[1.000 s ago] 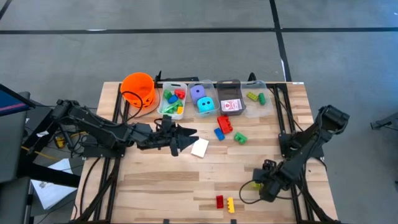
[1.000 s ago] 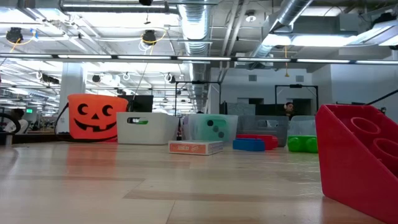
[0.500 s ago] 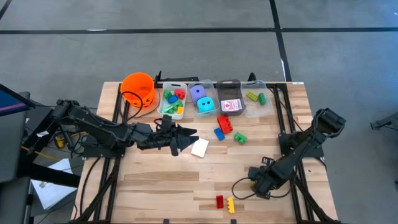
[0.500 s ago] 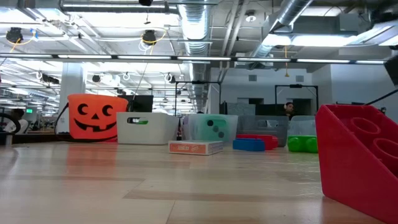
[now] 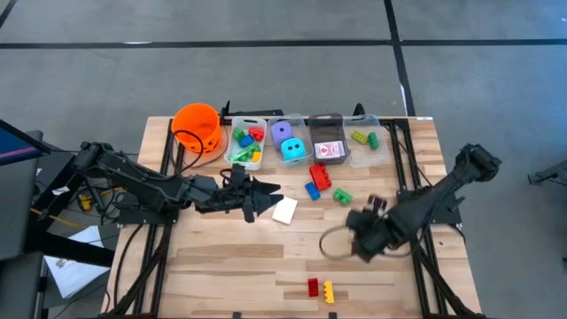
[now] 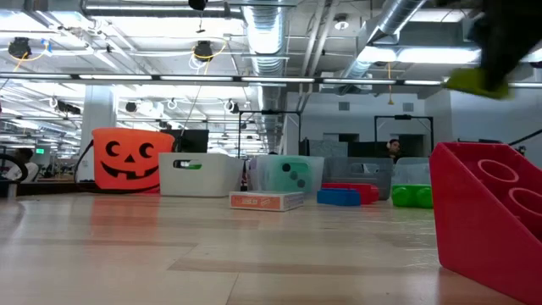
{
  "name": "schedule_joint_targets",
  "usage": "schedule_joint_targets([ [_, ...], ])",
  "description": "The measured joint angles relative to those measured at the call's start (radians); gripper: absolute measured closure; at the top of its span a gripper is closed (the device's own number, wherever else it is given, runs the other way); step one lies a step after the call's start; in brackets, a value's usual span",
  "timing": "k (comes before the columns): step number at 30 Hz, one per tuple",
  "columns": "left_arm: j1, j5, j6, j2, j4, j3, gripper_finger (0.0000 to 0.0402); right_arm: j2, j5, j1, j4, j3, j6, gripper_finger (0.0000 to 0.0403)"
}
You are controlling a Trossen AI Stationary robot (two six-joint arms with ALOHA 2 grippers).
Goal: Pick & Place Toys
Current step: Put the light green game piece into the right transparent bin
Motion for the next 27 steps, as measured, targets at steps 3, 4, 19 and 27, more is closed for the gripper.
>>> schedule_joint_targets([
  [3, 0.0, 0.0, 0.0, 0.0, 0.001, 0.0, 0.0116, -0.058, 0.129, -0.081, -0.122, 0.035, 0.032, 0.0265],
  [4, 0.0, 0.0, 0.001, 0.0, 0.0, 0.0, 0.0116, -0.082, 0.172, -0.114, -0.156, 0.037, 0.039, 0.0263],
  [19, 0.027, 0.073, 0.003, 0.0, 0.001, 0.0, 0.0116, -0.339, 0.28, -0.872, -0.035, 0.039, -0.335, 0.0258],
  [27, 0.09, 0.073, 0.003, 0.0, 0.001, 0.0, 0.0116, -0.258, 0.064, -1.163, 0.118, 0.039, -0.536, 0.0256],
])
